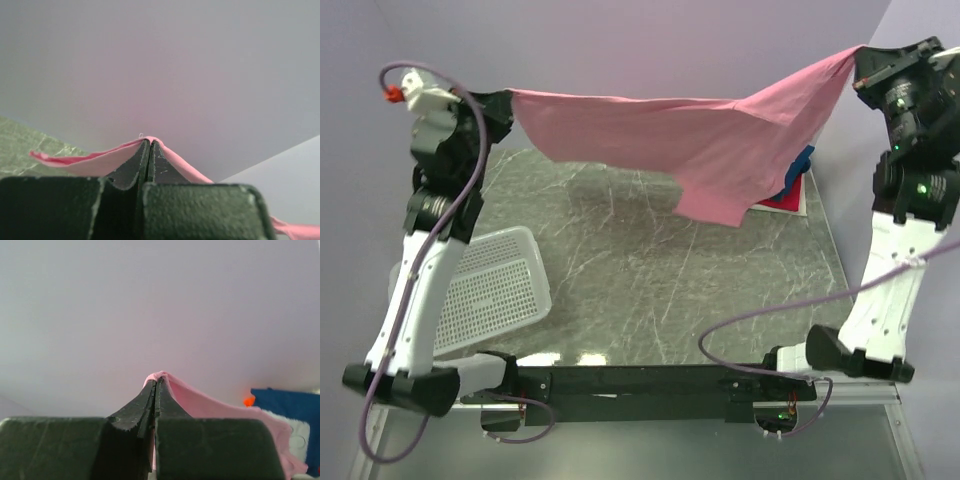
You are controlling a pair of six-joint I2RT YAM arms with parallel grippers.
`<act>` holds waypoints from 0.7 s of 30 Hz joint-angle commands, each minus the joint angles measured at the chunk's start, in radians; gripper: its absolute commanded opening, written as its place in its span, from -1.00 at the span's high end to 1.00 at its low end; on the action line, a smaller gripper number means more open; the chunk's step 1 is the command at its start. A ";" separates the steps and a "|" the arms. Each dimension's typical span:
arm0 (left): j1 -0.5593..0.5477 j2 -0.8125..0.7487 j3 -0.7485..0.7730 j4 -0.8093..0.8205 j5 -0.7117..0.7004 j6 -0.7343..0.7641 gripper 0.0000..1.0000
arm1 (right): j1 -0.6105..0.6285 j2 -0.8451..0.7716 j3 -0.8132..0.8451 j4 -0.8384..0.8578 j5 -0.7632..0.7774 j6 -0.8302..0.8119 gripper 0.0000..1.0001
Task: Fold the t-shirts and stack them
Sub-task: Flatten the tshirt out
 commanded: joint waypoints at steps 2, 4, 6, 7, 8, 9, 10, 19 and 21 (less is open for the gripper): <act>0.005 -0.195 -0.077 0.093 -0.068 -0.003 0.99 | -0.001 -0.141 -0.027 0.172 0.054 0.006 1.00; 0.007 -0.243 -0.102 0.087 -0.089 -0.005 0.99 | -0.003 -0.179 -0.027 0.178 0.066 0.000 1.00; 0.007 -0.301 -0.128 0.076 -0.097 -0.003 0.99 | -0.001 -0.214 -0.021 0.186 0.085 -0.008 1.00; 0.005 -0.318 -0.139 0.068 -0.103 -0.005 0.99 | -0.001 -0.227 -0.018 0.192 0.089 -0.009 1.00; 0.005 -0.335 -0.145 0.055 -0.104 -0.008 0.99 | -0.001 -0.237 -0.015 0.192 0.100 -0.013 1.00; 0.007 -0.364 -0.148 0.047 -0.104 -0.009 0.99 | -0.001 -0.254 -0.008 0.192 0.106 -0.019 1.00; 0.007 -0.375 -0.154 0.038 -0.107 -0.014 0.99 | -0.001 -0.263 0.007 0.186 0.111 -0.020 1.00; 0.005 -0.479 -0.142 -0.028 -0.129 -0.002 0.99 | -0.001 -0.340 0.067 0.183 0.160 -0.036 1.00; 0.005 -0.476 -0.138 -0.036 -0.131 0.013 0.99 | -0.001 -0.340 0.068 0.183 0.170 -0.048 1.00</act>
